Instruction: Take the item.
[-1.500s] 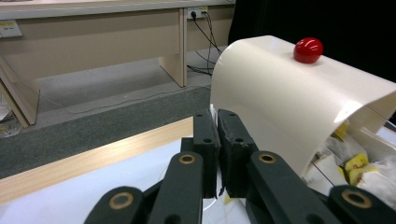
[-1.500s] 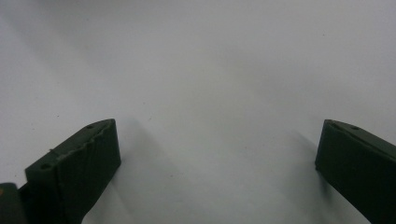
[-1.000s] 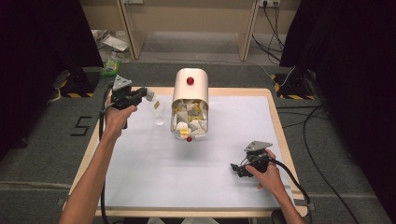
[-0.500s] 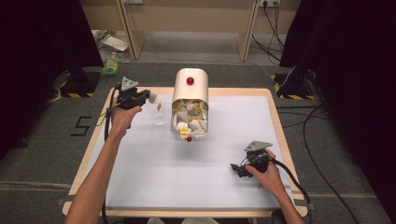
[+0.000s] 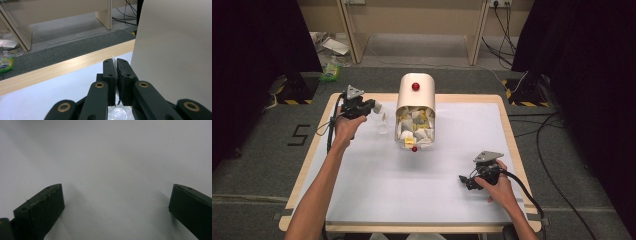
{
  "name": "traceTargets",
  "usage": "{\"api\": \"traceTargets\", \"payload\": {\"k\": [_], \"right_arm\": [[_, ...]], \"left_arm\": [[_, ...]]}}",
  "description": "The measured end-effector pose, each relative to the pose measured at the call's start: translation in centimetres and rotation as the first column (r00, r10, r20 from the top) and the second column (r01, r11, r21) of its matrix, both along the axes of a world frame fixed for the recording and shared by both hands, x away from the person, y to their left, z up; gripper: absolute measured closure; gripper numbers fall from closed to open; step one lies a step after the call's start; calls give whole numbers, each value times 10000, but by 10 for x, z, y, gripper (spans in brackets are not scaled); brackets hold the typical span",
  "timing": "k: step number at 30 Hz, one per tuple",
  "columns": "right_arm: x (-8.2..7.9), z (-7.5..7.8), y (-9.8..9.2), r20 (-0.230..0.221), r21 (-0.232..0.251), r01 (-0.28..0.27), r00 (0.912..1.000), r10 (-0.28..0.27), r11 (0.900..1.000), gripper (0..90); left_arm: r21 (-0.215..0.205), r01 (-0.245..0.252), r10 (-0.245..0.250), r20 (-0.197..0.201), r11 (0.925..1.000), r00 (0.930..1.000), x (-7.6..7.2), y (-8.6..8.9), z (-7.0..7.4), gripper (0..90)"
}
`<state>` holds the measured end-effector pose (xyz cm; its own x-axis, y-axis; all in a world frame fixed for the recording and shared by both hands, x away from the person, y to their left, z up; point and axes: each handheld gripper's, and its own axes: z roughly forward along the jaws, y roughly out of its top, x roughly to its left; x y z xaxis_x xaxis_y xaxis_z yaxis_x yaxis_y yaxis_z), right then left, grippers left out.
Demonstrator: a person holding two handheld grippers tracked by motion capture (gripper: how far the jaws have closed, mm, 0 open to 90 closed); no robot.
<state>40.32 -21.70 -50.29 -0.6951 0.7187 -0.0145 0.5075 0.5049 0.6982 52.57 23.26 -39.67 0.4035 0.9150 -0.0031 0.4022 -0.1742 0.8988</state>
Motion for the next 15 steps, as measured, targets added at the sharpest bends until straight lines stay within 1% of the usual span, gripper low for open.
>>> {"api": "traceTargets", "payload": {"k": [8, 12, 15], "right_arm": [[0, 0, 0, 5, -1, 1, 10000, -1, 10000, 6], [0, 0, 0, -3, 3, 0, 10000, 0, 10000, 5], [0, 0, 0, 2, -1, -1, 10000, 1, 10000, 6]], "left_arm": [[74, -19, 21, -300, 10000, 9995, 2, 1, -12, 846], [108, 1, 3, -371, 9999, 9993, 2, -1, -16, 843], [220, 31, -22, -414, 9998, 9991, 3, -3, -18, 840]]}}
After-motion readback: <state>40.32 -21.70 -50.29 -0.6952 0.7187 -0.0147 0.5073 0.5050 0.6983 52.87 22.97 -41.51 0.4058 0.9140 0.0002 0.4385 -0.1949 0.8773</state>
